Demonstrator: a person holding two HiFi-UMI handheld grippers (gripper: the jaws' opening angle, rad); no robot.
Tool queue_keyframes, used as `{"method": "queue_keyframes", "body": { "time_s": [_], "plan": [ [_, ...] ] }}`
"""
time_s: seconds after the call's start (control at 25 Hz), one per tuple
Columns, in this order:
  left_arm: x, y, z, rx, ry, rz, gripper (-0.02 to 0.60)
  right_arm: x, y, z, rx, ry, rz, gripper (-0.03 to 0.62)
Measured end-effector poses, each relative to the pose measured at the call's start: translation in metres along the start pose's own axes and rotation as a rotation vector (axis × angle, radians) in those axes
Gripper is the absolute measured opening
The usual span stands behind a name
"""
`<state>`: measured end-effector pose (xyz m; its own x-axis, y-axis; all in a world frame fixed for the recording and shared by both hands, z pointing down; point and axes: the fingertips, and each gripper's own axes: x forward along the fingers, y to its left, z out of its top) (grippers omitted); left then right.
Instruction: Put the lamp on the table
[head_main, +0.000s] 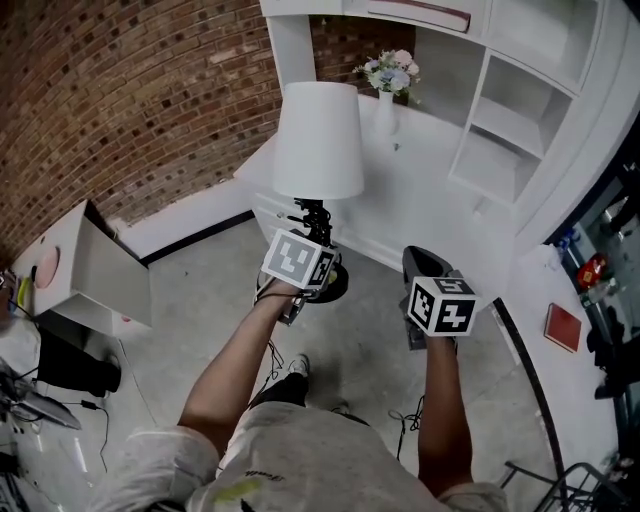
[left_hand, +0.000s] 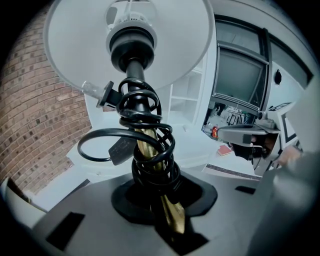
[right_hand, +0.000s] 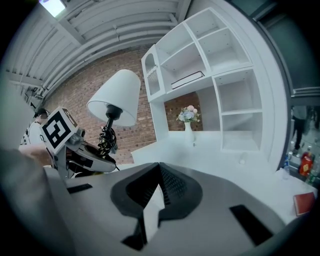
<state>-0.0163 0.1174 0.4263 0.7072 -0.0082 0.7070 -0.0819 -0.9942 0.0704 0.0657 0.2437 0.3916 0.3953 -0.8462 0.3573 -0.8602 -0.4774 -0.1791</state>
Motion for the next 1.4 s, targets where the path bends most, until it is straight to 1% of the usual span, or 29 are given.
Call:
{"method": "queue_keyframes", "body": {
  "time_s": [0.28,0.52,0.84,1.16,1.4],
  "plan": [
    [0.020,0.021,0.006,0.001,-0.008,0.004,0.100,0.027,-0.005,0.000,-0.014,-0.001,-0.001,0.005],
    [0.039,0.051,0.014,0.017,-0.002,-0.001,0.100,0.064,-0.007,0.004,-0.022,0.009,-0.008,0.005],
    [0.063,0.116,0.044,0.020,0.005,-0.018,0.100,0.129,-0.001,0.031,-0.023,0.034,-0.032,0.005],
    [0.087,0.185,0.075,0.032,0.023,-0.046,0.100,0.193,0.003,0.063,-0.023,0.056,-0.075,0.005],
    [0.099,0.225,0.092,0.059,0.042,-0.072,0.100,0.232,0.009,0.083,-0.015,0.066,-0.109,0.005]
  ]
}}
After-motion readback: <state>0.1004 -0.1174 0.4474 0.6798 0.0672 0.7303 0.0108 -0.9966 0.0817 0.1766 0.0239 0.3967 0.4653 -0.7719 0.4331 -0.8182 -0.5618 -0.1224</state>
